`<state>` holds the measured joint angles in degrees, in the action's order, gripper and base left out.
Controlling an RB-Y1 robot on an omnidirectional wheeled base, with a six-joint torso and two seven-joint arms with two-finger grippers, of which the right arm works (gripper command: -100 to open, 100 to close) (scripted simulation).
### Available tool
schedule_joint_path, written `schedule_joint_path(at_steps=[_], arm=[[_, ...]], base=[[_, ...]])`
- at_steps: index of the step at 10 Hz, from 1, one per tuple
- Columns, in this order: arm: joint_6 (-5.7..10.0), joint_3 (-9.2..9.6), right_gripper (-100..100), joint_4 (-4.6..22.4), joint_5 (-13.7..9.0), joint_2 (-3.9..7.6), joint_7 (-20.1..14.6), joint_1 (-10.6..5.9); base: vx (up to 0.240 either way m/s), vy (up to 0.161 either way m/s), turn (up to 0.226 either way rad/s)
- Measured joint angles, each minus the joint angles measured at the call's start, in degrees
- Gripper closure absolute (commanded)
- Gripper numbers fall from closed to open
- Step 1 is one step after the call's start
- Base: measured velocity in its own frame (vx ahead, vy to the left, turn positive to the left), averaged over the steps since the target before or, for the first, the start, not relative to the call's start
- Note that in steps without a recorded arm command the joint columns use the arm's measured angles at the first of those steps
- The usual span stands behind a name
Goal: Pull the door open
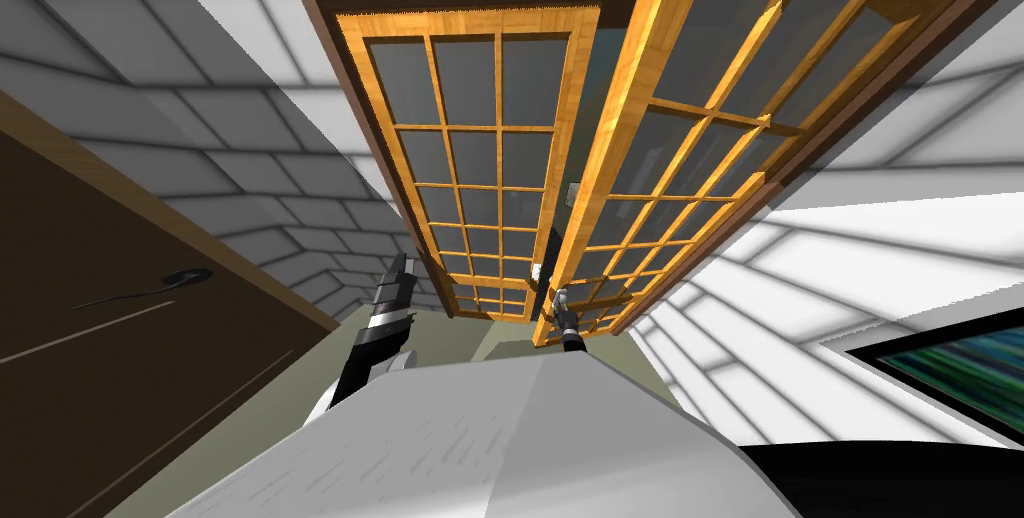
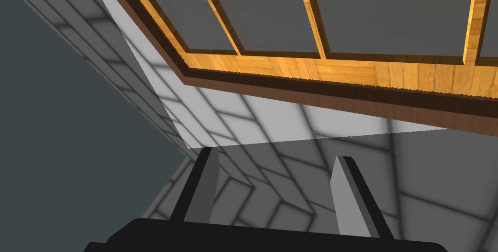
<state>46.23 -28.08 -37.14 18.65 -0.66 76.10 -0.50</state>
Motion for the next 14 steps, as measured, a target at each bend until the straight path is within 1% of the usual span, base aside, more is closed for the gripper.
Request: schedule_joint_path(at_steps=[1, 2, 3, 4, 5, 6, 7, 9, 10, 11, 12, 13, 14], arm=[[0.01, -0.49, -100, 1.02, -0.03, 0.60, -0.96, 0.18], [0.02, 0.07, -100, 0.74, 0.38, 1.50, -1.64, 0.08], [0.24, 0.83, -100, 0.13, 0.87, 1.95, -1.96, 0.03], [0.56, 1.44, -100, 0.17, 1.26, 2.64, -2.26, -0.42], [1.66, 2.04, -100, 1.54, 1.66, 3.69, -2.47, -1.44], [2.52, 2.72, -100, 2.11, 2.12, 4.35, -2.68, -2.18], [2.23, 3.35, -100, 0.52, 2.55, 4.28, -3.19, -1.54], [2.00, 5.44, -100, -1.61, 3.95, 4.88, -4.60, -1.70], [2.03, 6.43, -100, -2.34, 4.62, 5.17, -5.36, -1.90], [2.75, 6.71, -100, -1.54, 4.80, 5.49, -5.52, -2.31], [4.15, 7.28, -100, 0.01, 5.21, 5.67, -5.34, -3.38], [4.51, 7.36, -100, 0.21, 5.27, 5.68, -5.28, -3.50], [4.68, 6.93, -100, 0.74, 4.93, 6.45, -5.58, -3.59]], base=[[-0.134, 0.033, 0.081], [-0.177, 0.011, 0.142], [-0.195, -0.022, 0.087], [-0.220, -0.078, 0.094], [-0.235, -0.096, 0.103], [-0.153, -0.061, 0.041], [-0.192, -0.091, 0.093], [-0.262, -0.116, 0.111], [-0.135, -0.071, 0.035], [-0.175, -0.079, 0.104], [-0.099, -0.044, 0.032], [0.113, 0.012, 0.131], [0.225, 0.040, 0.128]])
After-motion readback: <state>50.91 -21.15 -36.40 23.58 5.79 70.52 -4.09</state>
